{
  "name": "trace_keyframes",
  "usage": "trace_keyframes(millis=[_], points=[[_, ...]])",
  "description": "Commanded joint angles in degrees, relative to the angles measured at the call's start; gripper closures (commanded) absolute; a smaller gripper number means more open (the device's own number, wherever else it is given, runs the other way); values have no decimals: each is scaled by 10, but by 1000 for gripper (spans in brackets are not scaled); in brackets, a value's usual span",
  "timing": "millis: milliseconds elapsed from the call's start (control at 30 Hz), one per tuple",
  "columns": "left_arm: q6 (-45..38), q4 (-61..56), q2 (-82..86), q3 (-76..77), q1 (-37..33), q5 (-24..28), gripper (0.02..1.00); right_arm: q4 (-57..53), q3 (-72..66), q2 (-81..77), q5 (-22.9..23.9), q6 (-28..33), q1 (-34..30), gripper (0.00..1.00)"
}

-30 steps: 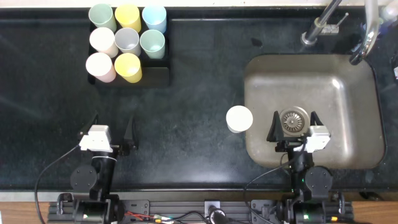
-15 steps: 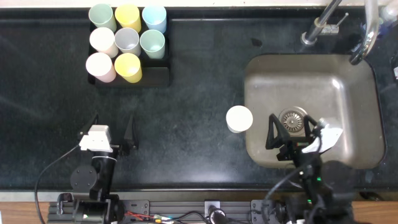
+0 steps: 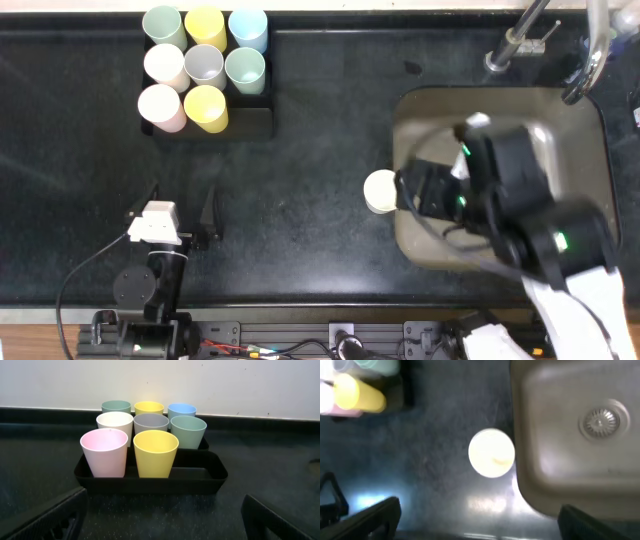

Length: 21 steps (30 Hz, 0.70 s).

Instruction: Store Cups

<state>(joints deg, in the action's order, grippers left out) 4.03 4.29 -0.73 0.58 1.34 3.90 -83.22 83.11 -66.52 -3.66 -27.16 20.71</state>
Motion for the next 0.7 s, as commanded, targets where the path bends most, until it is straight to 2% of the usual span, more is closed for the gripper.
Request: trace_keyframes(millis=[33,200,267,533,700], points=[[-10,1,6,-1,-4,5,18,-39,57,-70,19,2,5,5],[-10,1,6,-1,-4,5,20,-54,49,-103,65,0,5,5],[-10,1,6,-1,-4,5,18,-29,25,-102,83,-19,2,3],[-10,1,6,-1,-4,5,18,127,-120,-102,70,-6,-2,1],[-10,1,6,-1,-4,5,18,179,-149,-102,44,17,-6,3]])
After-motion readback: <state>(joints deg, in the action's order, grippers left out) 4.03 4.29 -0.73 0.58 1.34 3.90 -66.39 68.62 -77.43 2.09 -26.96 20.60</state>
